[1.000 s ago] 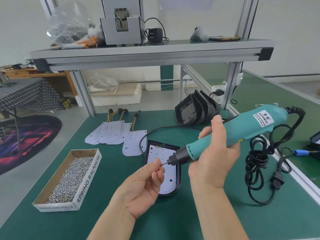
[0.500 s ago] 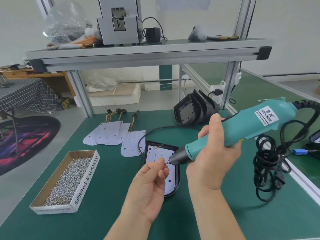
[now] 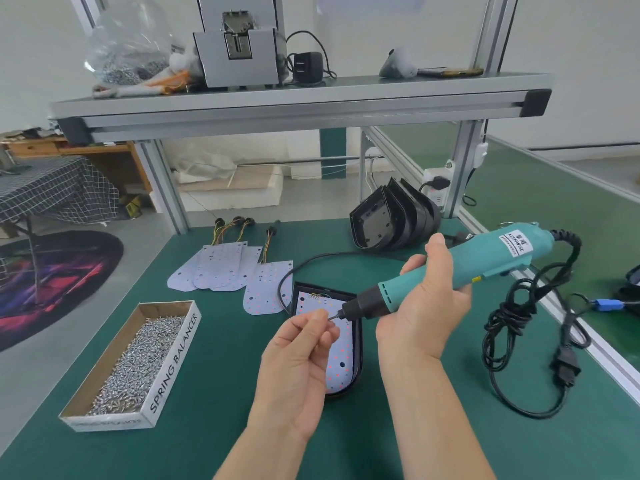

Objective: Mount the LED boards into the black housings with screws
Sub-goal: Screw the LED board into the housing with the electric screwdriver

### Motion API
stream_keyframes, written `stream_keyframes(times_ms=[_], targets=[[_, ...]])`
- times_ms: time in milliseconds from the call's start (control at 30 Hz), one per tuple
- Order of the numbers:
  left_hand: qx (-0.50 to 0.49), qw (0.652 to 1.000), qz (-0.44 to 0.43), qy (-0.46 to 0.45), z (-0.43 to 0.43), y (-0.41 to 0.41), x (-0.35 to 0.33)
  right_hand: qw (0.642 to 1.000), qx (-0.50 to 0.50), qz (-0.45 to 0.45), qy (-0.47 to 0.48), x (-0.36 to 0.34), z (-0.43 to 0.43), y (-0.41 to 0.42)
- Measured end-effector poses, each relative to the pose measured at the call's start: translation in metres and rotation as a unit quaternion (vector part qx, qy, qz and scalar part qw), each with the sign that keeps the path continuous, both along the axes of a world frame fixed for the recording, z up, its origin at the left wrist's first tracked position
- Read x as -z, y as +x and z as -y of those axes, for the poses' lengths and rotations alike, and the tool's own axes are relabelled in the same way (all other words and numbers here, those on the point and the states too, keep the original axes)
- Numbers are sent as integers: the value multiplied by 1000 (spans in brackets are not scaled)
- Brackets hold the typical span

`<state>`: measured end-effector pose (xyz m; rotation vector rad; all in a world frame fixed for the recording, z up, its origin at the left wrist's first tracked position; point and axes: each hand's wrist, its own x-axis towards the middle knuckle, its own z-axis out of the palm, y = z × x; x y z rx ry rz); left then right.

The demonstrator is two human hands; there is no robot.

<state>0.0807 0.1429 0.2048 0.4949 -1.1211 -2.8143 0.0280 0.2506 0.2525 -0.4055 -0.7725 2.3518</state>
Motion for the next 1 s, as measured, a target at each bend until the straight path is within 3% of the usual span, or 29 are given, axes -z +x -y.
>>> stream_keyframes(times_ms=[267, 700, 1000], targets=[[29, 999, -19, -9, 10, -1, 1, 1000, -3, 9, 16, -4, -1, -4], [22, 982, -60, -176, 6, -4, 8, 999, 2, 26, 29, 0, -3, -9], [81, 986, -67, -129, 19, -9, 6, 999, -9, 16, 29, -3, -5, -19]])
